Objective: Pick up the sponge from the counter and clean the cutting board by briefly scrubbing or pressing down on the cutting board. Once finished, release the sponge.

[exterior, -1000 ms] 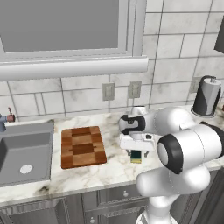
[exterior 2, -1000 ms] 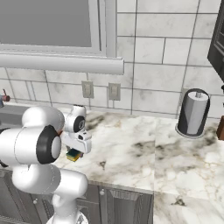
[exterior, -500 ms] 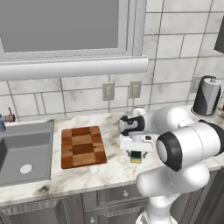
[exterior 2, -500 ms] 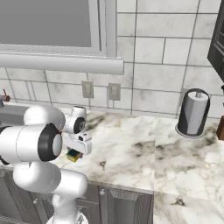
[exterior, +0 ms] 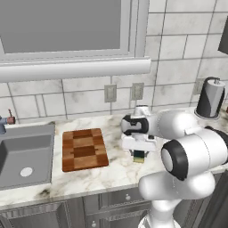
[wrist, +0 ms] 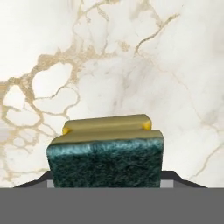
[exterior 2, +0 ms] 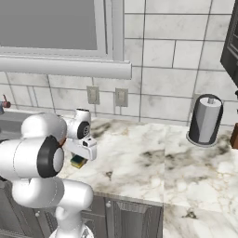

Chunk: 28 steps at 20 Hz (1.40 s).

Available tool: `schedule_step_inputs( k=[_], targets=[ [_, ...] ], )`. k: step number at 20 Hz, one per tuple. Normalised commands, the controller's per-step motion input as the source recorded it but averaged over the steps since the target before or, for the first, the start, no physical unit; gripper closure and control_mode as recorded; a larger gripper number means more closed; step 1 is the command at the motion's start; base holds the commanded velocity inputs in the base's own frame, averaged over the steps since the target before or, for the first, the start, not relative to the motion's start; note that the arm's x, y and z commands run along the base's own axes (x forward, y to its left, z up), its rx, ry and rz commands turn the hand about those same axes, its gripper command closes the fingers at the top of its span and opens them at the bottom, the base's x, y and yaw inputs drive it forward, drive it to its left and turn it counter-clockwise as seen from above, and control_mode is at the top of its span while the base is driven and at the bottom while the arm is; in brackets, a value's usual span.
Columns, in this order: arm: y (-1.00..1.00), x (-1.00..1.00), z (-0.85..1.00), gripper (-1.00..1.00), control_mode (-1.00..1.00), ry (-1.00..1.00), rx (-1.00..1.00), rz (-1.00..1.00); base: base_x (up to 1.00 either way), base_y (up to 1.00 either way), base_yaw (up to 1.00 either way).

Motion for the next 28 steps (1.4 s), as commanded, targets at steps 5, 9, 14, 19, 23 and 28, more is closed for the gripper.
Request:
schedule_step_inputs(
  k=[5, 9, 14, 19, 23, 28],
  targets=[
    [0.27, -0.05, 0.53, 1.0, -1.0, -0.18, -0.01, 0.06, 0.0, 0.0, 0.0],
    [0.43, 0.06, 0.3, 1.0, -1.0, -0.01, 0.0, 0.27, 0.0, 0.0, 0.0],
    [0.47, 0.16, 0.13, 1.0, -1.0, 0.0, 0.0, 0.32, 0.0, 0.0, 0.0],
    [0.49, 0.18, 0.17, 1.0, -1.0, -0.05, -0.01, 0.4, 0.0, 0.0, 0.0],
    [0.48, 0.11, 0.05, 1.0, -1.0, -0.02, -0.06, 0.41, 0.0, 0.0, 0.0],
    [0.36, 0.0, -0.03, 1.0, -1.0, 0.0, -0.07, 0.31, 0.0, 0.0, 0.0]
  ],
)
